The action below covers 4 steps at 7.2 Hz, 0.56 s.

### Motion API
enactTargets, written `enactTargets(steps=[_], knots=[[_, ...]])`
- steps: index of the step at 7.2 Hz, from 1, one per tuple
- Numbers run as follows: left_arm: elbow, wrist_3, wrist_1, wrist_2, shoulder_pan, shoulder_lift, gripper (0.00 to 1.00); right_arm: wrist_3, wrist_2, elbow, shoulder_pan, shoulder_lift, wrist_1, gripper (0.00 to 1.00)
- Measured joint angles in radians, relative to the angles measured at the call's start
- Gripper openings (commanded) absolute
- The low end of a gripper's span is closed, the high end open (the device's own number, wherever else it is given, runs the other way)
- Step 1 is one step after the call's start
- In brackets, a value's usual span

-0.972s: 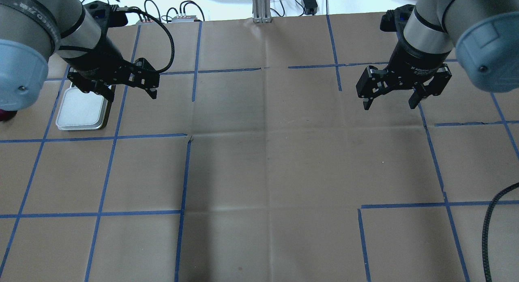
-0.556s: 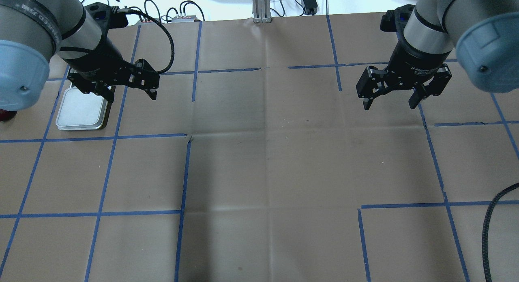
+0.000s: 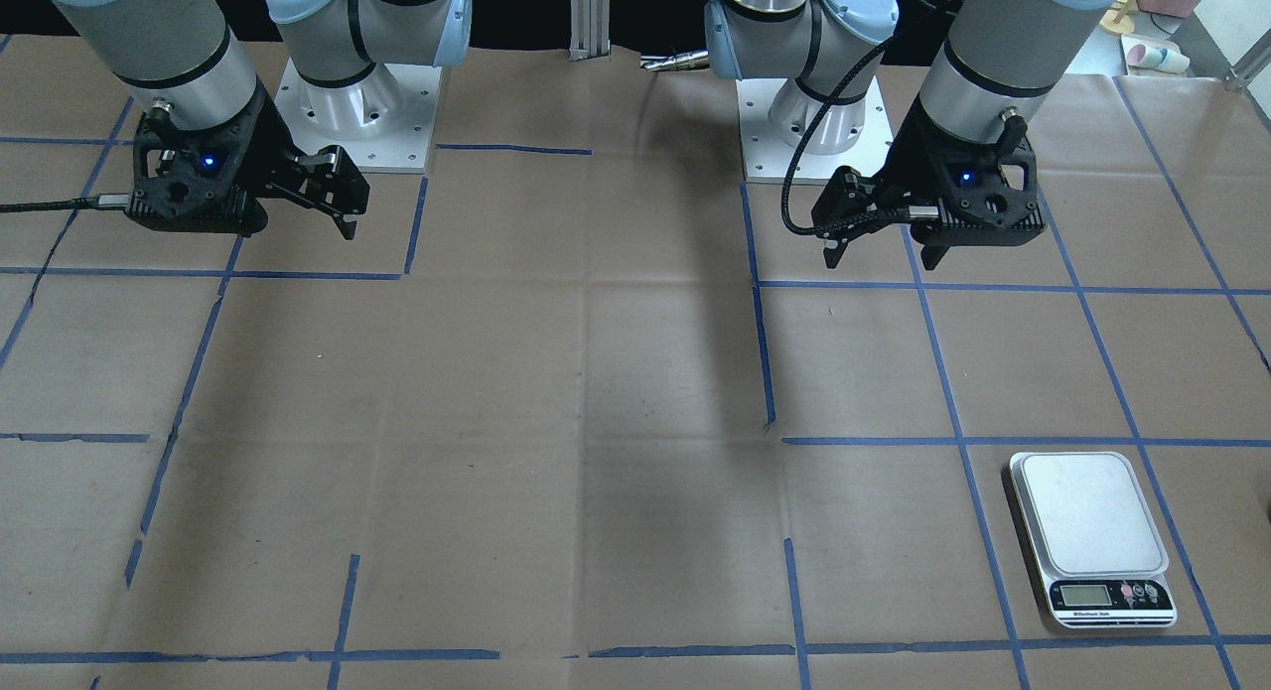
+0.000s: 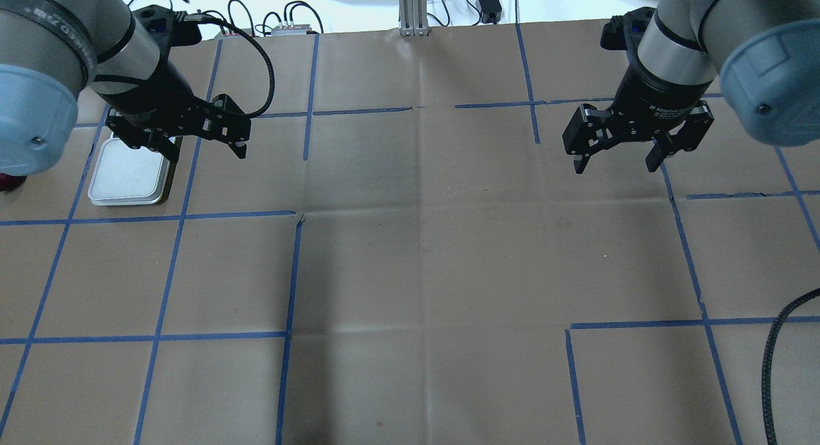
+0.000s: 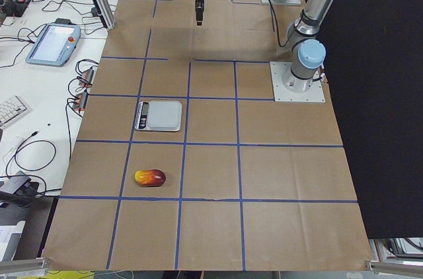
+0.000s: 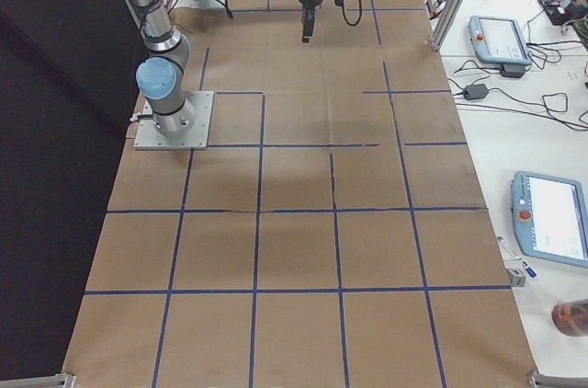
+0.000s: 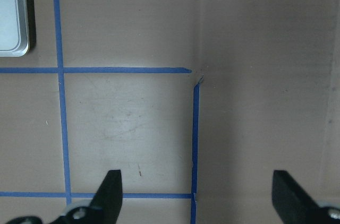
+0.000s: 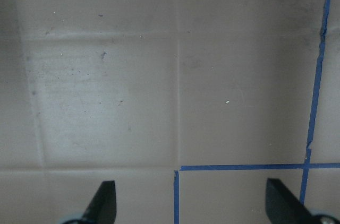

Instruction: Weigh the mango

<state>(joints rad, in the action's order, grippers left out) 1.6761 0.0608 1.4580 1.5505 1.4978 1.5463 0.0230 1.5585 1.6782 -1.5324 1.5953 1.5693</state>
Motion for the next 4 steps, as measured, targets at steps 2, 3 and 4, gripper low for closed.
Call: enactTargets(steps=[2,3,4], knots=[[0.0,0.003,-0.001,0.001,-0.007,0.002,1.0,0.0,0.0,0.0,0.0,0.0,0.0,1.0],[0.0,0.004,-0.002,0.001,-0.008,0.003,1.0,0.0,0.0,0.0,0.0,0.0,0.0,1.0],[-0.001,0.004,-0.001,0.001,-0.009,0.006,1.0,0.0,0.0,0.0,0.0,0.0,0.0,1.0]])
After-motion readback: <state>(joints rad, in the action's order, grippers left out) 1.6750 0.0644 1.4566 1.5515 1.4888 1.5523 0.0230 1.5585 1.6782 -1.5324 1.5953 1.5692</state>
